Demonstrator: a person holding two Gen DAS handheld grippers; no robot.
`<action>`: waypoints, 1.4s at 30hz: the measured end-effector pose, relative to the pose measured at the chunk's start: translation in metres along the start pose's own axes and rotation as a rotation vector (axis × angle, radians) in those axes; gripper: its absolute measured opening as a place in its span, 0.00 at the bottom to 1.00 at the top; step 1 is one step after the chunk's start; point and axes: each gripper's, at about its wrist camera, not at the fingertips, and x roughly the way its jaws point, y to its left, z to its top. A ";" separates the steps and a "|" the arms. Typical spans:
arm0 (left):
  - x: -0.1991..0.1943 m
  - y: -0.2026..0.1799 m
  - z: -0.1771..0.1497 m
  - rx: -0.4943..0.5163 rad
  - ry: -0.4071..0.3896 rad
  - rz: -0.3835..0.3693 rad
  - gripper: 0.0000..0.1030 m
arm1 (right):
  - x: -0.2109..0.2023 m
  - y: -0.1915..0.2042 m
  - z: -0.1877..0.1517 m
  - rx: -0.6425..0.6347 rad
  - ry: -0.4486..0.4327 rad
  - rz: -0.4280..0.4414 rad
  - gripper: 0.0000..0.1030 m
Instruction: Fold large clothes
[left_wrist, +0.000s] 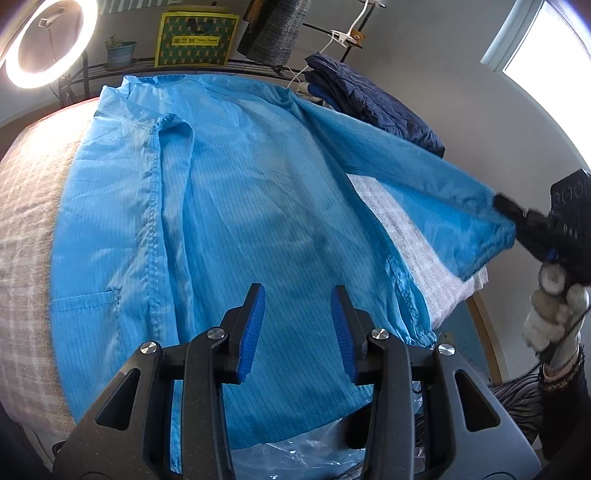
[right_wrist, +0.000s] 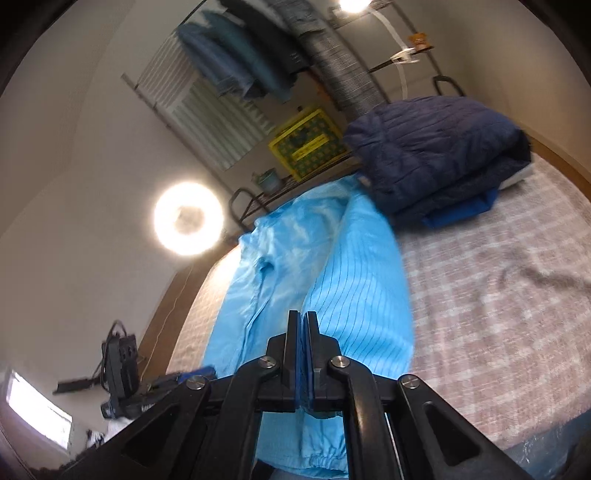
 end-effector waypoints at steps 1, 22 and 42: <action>-0.003 0.003 0.001 -0.008 -0.010 0.007 0.36 | 0.011 0.008 -0.006 -0.031 0.036 0.011 0.00; 0.012 0.016 -0.017 -0.040 0.052 0.045 0.36 | 0.087 0.051 -0.093 -0.313 0.372 0.086 0.43; -0.006 0.031 -0.017 -0.126 0.017 0.013 0.36 | 0.091 0.056 -0.065 -0.243 0.285 0.045 0.00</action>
